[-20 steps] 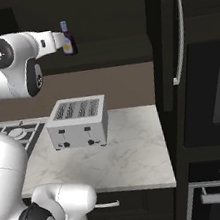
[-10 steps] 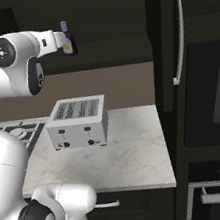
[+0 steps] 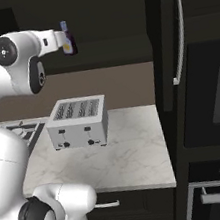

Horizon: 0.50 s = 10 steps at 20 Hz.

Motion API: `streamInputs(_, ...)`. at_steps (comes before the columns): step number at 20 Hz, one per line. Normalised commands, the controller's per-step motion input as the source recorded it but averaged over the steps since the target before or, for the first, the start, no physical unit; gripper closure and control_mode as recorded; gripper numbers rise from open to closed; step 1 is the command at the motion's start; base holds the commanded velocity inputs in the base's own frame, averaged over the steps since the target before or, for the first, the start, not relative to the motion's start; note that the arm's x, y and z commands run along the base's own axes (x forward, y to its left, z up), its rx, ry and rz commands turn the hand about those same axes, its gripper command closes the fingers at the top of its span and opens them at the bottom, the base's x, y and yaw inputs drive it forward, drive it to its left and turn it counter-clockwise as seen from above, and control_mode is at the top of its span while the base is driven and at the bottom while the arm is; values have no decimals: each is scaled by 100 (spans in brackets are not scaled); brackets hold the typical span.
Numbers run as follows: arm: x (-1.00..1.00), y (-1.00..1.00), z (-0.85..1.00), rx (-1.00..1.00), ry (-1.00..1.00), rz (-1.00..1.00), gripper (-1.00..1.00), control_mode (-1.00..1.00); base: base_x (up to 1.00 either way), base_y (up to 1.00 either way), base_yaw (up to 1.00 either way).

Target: Take 2 condiments from the cabinet and move them on the counter near the stove.Make sure the condiments are lined up with each other, next to each other.

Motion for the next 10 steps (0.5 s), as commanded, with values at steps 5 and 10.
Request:
streamInputs(5,31,0,0,0,0,0,-100,-100,0,0,0)
streamInputs(10,17,0,0,0,0,0,-100,-100,0,0,0)
